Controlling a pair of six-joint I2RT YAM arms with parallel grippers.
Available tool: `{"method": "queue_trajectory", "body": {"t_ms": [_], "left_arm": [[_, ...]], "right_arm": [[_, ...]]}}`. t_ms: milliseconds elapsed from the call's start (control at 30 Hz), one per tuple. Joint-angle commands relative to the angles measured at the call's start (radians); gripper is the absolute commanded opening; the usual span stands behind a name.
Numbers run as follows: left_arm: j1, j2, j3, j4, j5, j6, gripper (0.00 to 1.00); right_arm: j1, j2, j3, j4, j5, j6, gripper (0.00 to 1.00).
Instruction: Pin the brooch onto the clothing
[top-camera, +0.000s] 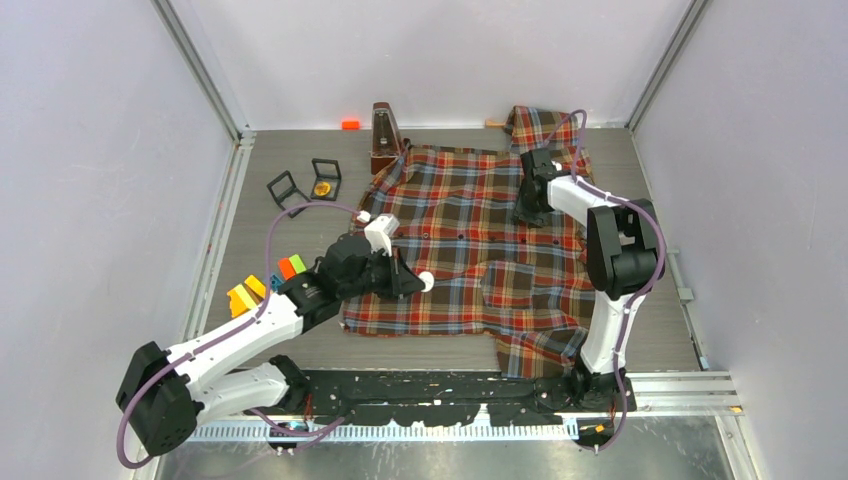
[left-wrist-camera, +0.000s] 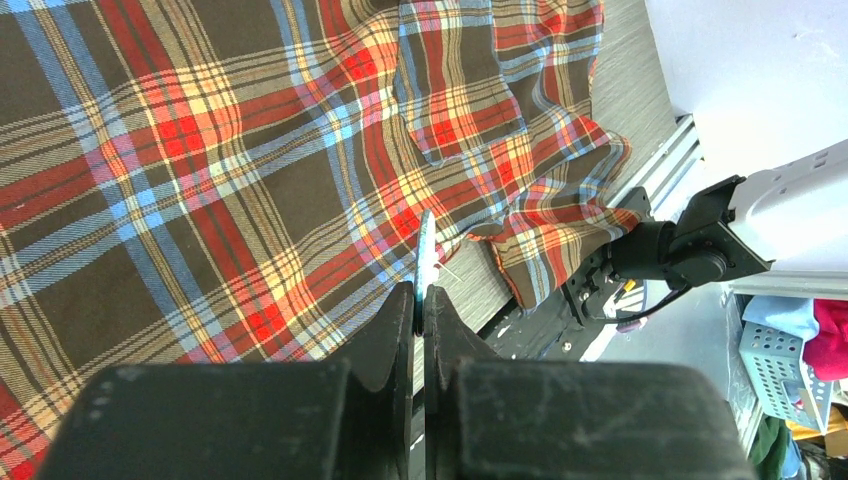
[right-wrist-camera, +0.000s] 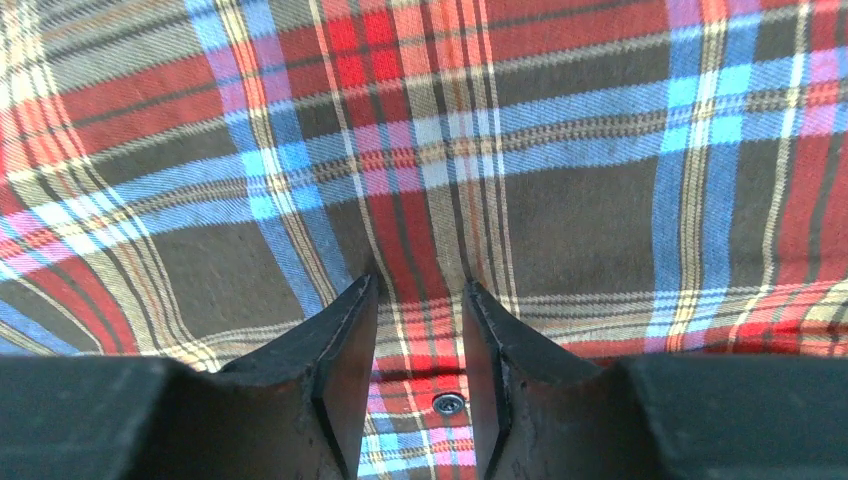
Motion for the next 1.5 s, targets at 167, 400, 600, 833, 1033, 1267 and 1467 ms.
{"method": "queue_trajectory", "body": {"t_ms": [167,400,600,833,1033,1267,1467], "left_arm": [[-0.004,-0.041,-0.004,-0.035,-0.034,0.025,0.0],[-0.004,0.016,0.031,-0.044,-0.048,0.063,0.0],[-0.008,0.195,0.151,0.022,-0.051,0.112,0.0],[-0.025,0.52,0.366,0.179,-0.071,0.164,0.0],[-0.025,0.772,0.578,0.197,-0.094,0.206,0.0],[-0.025,1.007,0.82,0.161,-0.11,0.186,0.0],[-0.026,1.126,0.92,0.203,-0.116,0.123,0.0]], "right_arm": [[-0.014,0.053,0.052,-0.033,0.011,-0.003,0.25],[-0.013,0.051,0.046,-0.046,0.025,-0.015,0.03],[-0.014,0.02,0.032,-0.039,0.013,-0.023,0.0],[-0.021,-0.045,0.007,-0.006,-0.04,-0.023,0.0],[-0.037,-0.101,-0.019,0.032,-0.089,-0.006,0.0],[-0.084,-0.153,-0.064,0.114,-0.247,0.032,0.0],[-0.094,-0.18,-0.091,0.16,-0.318,0.043,0.0]]}}
